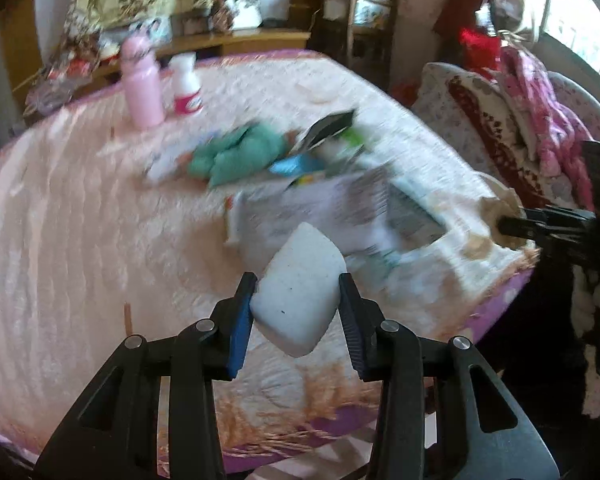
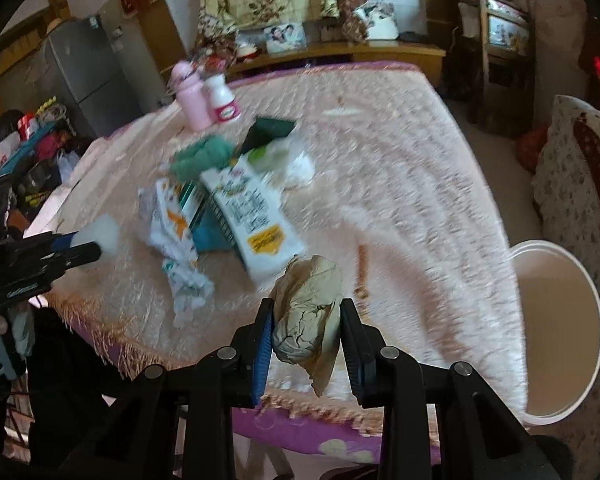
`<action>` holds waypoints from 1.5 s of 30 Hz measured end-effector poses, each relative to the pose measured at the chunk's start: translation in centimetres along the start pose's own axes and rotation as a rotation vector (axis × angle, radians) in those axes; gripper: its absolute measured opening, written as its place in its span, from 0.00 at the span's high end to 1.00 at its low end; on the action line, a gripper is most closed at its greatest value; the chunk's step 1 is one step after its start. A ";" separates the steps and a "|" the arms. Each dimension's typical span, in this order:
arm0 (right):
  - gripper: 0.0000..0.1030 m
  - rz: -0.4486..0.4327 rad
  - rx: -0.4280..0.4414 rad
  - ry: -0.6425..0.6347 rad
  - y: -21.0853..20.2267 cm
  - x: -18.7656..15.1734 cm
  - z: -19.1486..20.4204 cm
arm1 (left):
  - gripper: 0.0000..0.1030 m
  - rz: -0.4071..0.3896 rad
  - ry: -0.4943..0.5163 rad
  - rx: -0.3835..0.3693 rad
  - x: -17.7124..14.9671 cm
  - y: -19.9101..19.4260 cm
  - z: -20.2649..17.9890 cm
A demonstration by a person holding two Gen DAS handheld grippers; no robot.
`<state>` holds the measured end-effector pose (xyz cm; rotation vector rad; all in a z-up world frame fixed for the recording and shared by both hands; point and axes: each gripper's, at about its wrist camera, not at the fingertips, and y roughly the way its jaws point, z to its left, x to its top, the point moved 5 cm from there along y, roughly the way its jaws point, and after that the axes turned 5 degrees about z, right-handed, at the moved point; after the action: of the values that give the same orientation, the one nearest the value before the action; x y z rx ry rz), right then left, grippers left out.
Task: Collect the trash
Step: 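Carry both items to the white bucket and open both tools to drop them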
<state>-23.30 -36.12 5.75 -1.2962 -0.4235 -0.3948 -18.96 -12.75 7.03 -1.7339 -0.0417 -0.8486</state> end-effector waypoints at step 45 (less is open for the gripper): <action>0.32 -0.019 -0.291 0.402 -5.1 -2.7 -25.9 | 0.41 0.183 0.044 -0.492 15.5 16.2 -31.2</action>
<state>-26.18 -62.34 3.02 -1.4513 -0.0385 -0.7367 -16.48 -51.03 5.03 -2.1352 0.3783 -0.8031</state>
